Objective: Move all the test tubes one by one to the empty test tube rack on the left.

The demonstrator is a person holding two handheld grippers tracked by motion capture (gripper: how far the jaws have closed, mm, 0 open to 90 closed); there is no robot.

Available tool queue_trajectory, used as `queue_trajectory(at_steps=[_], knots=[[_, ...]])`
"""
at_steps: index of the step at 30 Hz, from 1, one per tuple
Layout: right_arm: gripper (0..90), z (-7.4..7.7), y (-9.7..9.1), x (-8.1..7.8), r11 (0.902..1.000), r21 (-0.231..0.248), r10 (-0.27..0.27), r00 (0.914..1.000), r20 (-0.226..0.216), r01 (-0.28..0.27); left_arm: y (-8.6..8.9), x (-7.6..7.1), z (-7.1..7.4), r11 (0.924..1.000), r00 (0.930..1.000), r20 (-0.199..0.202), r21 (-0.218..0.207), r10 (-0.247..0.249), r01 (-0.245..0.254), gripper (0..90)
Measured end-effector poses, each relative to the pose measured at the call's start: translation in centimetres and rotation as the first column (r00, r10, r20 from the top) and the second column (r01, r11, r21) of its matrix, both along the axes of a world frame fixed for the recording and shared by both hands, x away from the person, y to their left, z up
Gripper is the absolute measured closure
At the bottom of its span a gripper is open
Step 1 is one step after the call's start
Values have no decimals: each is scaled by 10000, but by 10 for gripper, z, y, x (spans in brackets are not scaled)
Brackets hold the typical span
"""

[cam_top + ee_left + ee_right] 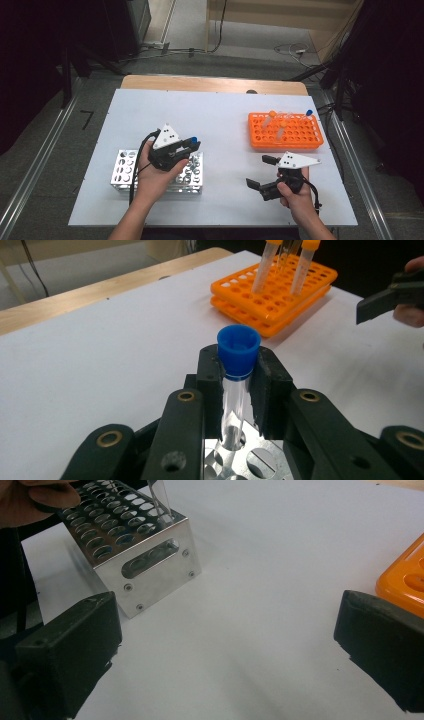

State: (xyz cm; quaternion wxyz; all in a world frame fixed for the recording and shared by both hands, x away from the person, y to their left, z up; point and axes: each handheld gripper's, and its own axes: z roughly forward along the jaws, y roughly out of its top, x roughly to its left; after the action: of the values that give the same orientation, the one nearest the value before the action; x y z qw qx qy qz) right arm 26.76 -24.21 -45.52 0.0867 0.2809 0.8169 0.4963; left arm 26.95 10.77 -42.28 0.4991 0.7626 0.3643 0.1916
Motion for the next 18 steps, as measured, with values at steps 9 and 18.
queue_trajectory(at_steps=[9,18], knots=[[0,0,0,0,10000,-44,20,10000,14,-20,-6,3,-8,9992,9994,-355,408,-8,23,757],[0,-1,-1,1,10000,-55,-10,10000,21,11,-5,2,-8,9991,9990,-396,375,197,-182,555]])
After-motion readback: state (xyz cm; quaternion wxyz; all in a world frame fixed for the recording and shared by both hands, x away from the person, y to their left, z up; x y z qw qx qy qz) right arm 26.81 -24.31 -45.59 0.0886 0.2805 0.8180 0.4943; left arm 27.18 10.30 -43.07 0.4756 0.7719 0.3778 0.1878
